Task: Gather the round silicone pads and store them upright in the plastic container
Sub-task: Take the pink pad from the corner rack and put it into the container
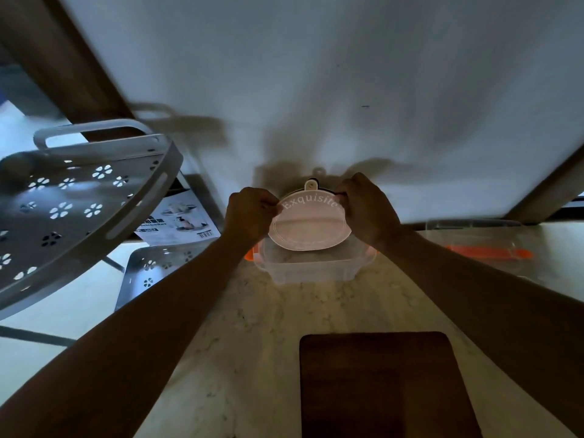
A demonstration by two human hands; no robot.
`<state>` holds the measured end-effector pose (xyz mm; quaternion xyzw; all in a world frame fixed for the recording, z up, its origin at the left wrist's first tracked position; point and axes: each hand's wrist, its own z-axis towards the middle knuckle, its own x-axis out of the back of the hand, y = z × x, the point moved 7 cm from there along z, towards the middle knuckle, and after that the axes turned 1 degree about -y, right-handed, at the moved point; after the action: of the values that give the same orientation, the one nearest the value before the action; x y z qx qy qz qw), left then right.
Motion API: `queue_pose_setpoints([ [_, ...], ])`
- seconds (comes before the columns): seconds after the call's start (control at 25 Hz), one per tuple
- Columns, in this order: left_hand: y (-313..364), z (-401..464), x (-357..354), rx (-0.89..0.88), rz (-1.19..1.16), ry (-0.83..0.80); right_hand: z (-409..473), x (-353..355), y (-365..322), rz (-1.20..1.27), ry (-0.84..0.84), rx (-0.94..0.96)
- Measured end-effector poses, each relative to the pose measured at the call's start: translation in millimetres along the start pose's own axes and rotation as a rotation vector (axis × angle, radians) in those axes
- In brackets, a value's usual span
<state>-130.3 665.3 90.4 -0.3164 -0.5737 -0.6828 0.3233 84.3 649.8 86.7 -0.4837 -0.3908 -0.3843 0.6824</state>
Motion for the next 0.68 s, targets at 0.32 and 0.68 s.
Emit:
queue_pose_setpoints([
  [0.32,-11,12,-12,0.038,-0.011,0.03,7,-4,0,0.046,0.06,0.032],
  [0.68,-11,11,-17,-0.01,-0.036,0.039,11,-12,6,0.05,0.073,0.052],
])
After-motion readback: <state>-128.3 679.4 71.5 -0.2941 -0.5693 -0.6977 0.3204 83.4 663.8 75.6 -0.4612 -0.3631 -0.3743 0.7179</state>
